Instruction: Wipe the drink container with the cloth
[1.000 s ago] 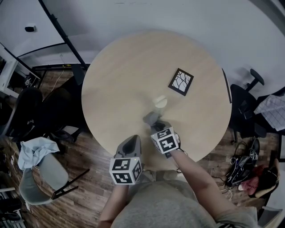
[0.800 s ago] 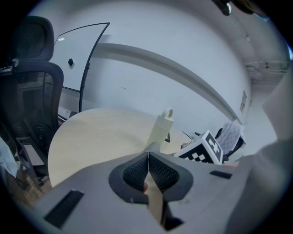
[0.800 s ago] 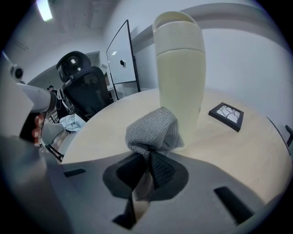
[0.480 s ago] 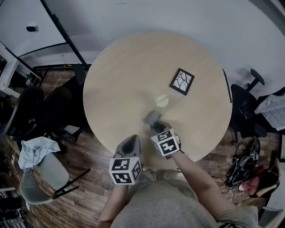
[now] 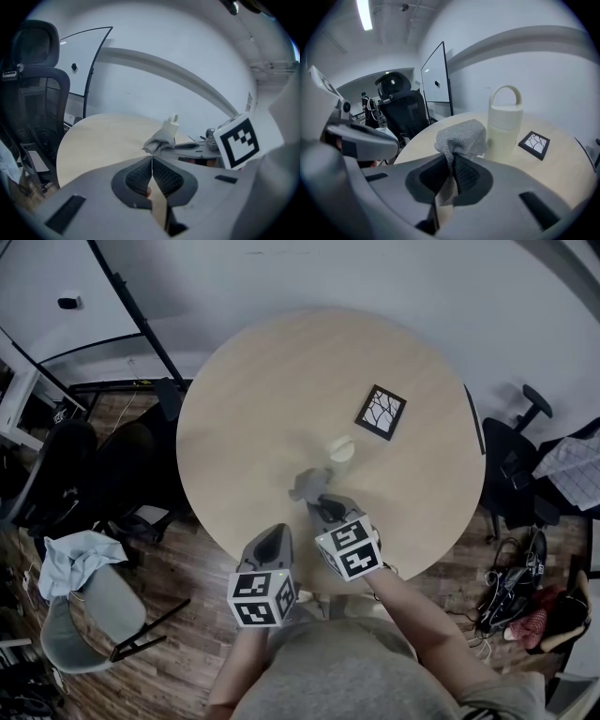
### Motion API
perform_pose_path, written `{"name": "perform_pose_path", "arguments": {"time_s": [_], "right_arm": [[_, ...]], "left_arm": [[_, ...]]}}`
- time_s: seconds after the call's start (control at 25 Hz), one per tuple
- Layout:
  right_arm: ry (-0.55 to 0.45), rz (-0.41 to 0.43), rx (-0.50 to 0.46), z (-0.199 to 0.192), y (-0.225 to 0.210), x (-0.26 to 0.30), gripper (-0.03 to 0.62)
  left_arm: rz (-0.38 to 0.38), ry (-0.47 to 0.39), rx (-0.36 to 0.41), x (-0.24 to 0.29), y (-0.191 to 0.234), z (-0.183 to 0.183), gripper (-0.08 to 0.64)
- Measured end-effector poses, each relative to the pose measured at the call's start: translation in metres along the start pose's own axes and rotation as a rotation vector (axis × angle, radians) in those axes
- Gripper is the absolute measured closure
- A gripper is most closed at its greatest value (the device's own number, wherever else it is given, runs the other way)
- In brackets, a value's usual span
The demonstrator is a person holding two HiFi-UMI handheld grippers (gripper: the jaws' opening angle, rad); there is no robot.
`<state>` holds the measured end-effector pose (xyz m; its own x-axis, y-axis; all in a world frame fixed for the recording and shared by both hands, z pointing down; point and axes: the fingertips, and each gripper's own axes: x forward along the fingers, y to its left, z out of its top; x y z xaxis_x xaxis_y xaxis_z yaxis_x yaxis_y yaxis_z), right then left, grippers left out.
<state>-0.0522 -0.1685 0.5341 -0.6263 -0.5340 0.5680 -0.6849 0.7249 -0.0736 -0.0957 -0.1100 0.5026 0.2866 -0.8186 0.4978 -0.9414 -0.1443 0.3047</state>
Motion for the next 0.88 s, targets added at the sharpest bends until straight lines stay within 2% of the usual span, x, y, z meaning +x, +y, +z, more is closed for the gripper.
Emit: {"name": "perform_pose_path", "arguments": {"time_s": [0.32,0.6,0.88], "right_arm": [[-0.09,0.02,-0.031,0.047,0.007,-0.006,0.58],[-0.126,-0.017,-0.029,0.07,-0.005,0.0,0.58],[-0.119,-0.084,0.027,0.073,-0.027,0.008,0.58]], "left_arm": [[-0.013,-0.008,0.008,-0.002,-0.004,0.001,0.557],[-0.015,-0.009,0.005,-0.003,-0.003,0.002,0.557],[-0.024,-0.003,0.005,0.001,-0.008,0.0,0.557]]}}
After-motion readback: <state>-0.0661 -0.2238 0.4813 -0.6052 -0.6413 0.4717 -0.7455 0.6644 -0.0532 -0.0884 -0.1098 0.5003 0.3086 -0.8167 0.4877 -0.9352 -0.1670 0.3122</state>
